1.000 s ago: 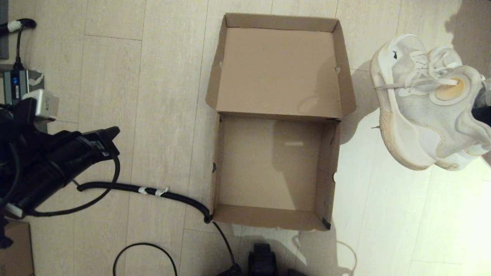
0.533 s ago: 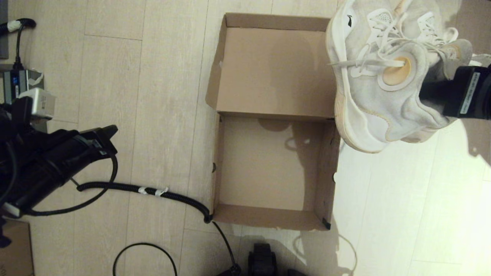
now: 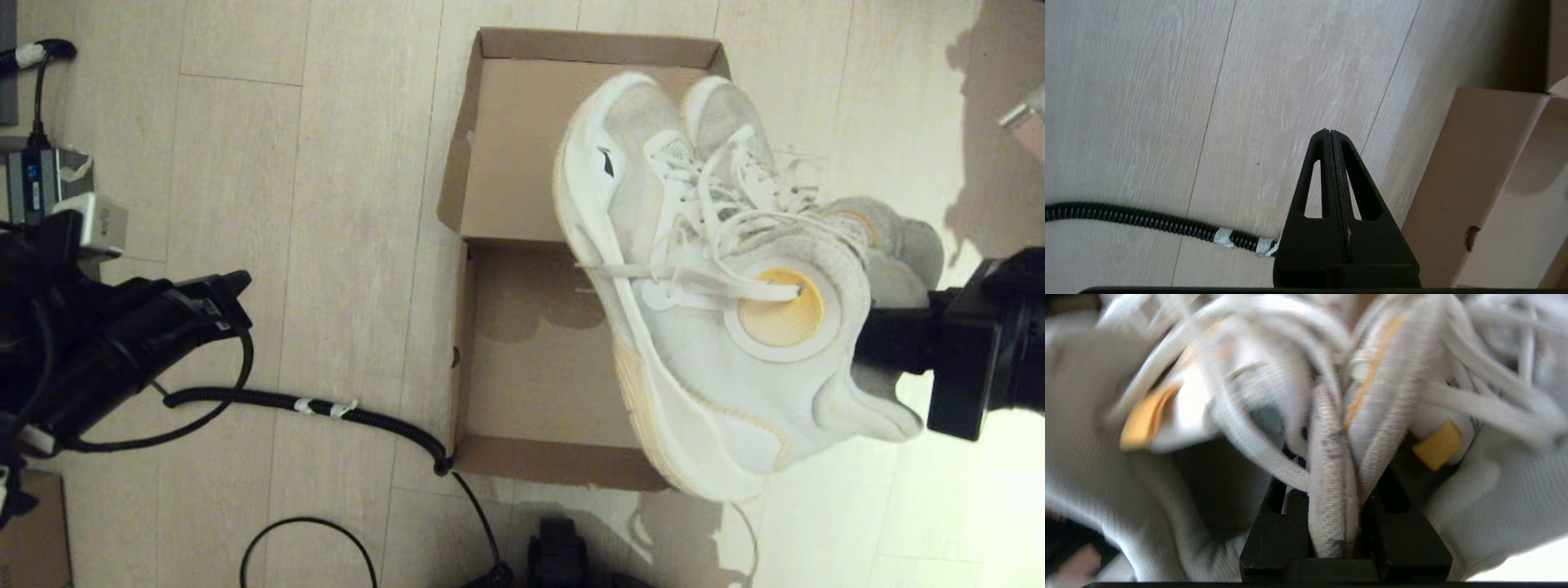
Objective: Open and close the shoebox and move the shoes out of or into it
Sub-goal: Put the shoes into the shoe box
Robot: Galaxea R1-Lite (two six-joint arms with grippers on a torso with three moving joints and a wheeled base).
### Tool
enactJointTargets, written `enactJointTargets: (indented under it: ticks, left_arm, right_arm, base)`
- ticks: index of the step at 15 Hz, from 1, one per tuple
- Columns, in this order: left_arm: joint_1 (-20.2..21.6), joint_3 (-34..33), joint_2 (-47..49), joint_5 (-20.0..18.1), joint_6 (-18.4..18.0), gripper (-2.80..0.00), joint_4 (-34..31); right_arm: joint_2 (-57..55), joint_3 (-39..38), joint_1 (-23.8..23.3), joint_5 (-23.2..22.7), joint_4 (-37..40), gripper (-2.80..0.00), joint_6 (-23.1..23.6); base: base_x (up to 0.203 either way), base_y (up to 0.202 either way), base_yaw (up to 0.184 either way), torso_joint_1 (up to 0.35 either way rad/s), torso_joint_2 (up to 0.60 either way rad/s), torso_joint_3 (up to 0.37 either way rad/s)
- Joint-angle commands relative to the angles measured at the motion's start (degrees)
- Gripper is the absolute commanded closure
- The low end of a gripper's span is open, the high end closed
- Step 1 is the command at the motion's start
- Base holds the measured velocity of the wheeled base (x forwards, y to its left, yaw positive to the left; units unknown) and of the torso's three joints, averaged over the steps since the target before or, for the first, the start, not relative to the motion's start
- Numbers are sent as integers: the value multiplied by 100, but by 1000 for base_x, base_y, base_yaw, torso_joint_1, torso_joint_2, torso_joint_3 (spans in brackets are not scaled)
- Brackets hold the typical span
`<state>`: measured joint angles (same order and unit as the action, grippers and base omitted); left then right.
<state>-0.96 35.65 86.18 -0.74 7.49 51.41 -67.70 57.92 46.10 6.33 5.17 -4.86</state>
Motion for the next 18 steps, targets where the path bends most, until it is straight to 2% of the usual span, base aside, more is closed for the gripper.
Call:
enactJointTargets:
  ticks: [1, 4, 9, 12, 16, 18]
  left_arm:
    - [8, 12, 142, 4, 0, 0, 30]
    - [17, 30, 234, 4, 7, 0, 54]
    - [26, 230, 367, 4, 16, 0, 89]
    - [35, 232, 344, -5, 34, 0, 98]
    - [28, 223, 343, -13, 51, 0, 106]
    - [26, 223, 364, -14, 57, 0, 106]
  right_arm:
    - [19, -382, 135, -9, -142, 0, 79]
    - [-64, -1272, 224, -38, -684, 0, 235]
    - [-679, -1680, 644, -96, -1058, 0, 199]
    - [-1215, -2050, 662, -33, -1893, 0, 260]
    - [-1836, -2334, 642, 597, -3046, 0, 294]
    - [-1916, -2323, 612, 887, -3098, 0, 392]
  base:
    - [0, 0, 0, 0, 0, 0]
    - [0, 0, 0, 0, 0, 0]
    - [0, 0, 0, 0, 0, 0]
    - [0, 0, 0, 0, 0, 0]
    - [0, 0, 0, 0, 0, 0]
    - [0, 0, 0, 0, 0, 0]
